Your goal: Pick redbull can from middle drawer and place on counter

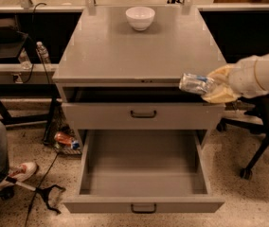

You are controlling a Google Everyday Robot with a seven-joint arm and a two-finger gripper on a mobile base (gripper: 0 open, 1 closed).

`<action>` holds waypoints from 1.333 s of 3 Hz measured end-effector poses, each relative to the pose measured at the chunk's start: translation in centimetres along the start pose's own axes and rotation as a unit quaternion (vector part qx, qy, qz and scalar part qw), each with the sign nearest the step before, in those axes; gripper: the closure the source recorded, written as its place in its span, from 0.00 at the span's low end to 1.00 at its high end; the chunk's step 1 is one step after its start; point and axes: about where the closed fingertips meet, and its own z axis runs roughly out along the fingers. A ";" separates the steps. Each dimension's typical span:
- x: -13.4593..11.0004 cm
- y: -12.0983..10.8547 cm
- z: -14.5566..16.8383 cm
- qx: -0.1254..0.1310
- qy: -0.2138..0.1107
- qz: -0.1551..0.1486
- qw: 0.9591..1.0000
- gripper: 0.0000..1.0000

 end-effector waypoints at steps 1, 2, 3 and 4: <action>-1.5 -3.2 0.4 -0.017 0.003 0.013 1.000 1.00; -3.4 -6.5 1.2 -0.019 0.003 0.027 0.999 1.00; -4.5 -9.2 2.8 -0.020 -0.001 0.044 0.999 1.00; -5.2 -11.4 4.7 -0.030 -0.006 0.061 0.998 1.00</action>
Offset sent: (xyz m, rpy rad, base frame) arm 0.0973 0.0284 0.0671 0.0401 0.0679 -0.0510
